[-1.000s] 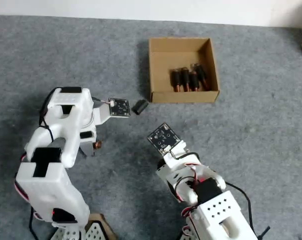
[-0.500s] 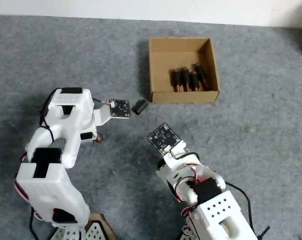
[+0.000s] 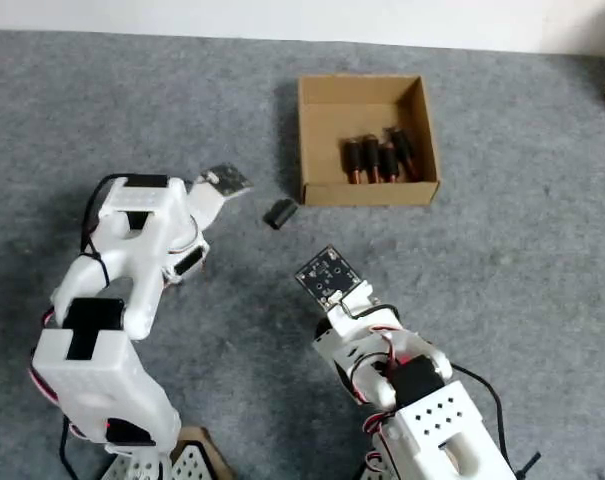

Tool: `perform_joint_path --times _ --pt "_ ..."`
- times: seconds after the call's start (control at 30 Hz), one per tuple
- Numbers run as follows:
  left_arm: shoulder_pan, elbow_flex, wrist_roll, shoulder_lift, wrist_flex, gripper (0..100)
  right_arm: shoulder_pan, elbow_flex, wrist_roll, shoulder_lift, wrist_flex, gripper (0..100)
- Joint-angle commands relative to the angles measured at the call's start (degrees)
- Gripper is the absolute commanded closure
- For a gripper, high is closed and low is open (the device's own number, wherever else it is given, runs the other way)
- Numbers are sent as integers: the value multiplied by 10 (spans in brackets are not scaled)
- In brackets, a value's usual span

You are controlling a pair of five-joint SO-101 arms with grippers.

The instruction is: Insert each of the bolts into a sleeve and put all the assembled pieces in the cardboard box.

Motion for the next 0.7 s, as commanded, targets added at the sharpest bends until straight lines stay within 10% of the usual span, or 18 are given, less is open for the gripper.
perform_joint_path --times 0.0,0.67 --pt "-26 10 57 -80 -11 996 -5 -7 4 -3 -10 993" --pt "-138 257 296 -288 -121 996 -5 -56 -193 60 -196 993"
